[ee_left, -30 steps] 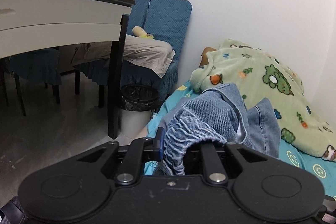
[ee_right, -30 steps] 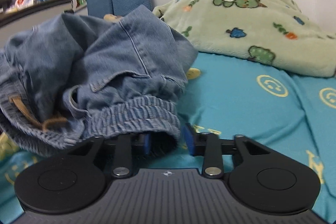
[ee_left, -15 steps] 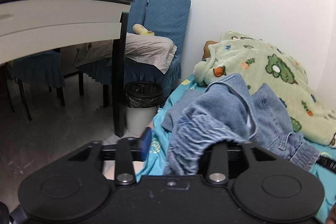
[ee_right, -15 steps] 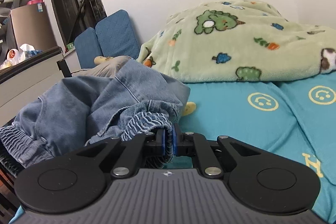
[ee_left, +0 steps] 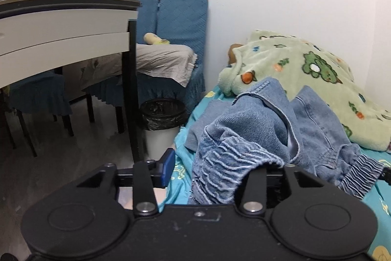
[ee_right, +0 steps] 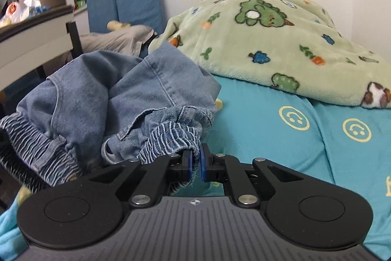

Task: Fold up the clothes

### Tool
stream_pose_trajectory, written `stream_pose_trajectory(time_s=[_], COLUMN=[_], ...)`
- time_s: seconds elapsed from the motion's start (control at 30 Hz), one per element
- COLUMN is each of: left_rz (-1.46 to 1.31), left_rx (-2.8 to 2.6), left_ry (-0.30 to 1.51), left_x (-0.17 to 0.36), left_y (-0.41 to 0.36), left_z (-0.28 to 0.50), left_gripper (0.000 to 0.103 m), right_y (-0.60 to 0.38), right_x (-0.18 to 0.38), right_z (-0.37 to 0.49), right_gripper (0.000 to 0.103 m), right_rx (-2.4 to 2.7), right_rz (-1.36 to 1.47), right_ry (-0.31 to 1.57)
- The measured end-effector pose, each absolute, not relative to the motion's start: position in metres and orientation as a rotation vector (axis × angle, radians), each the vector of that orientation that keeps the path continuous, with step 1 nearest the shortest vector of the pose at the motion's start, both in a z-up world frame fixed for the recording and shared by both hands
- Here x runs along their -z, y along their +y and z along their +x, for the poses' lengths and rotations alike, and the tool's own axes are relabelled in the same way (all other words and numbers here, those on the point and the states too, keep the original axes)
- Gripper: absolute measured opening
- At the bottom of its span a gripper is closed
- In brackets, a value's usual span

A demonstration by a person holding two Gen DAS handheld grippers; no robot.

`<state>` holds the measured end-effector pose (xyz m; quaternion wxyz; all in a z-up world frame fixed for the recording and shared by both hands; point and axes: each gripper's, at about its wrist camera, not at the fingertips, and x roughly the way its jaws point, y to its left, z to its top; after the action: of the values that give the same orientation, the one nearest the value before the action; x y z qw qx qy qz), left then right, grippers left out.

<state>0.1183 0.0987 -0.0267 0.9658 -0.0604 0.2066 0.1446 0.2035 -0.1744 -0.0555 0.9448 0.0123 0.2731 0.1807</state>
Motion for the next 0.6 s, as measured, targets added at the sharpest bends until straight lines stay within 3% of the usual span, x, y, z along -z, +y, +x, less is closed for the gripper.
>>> stream_pose_trajectory(time_s=[0.6], left_rz=[-0.163], left_rx=[-0.356], left_ry=[0.409], left_x=[0.029], left_y=[0.093], left_z=[0.116], left_gripper=[0.039], right_y=[-0.194], right_x=[0.095], right_z=[0.205], right_gripper=[0.006], right_rx=[-0.355], right_rz=[0.104], right_ry=[0.744])
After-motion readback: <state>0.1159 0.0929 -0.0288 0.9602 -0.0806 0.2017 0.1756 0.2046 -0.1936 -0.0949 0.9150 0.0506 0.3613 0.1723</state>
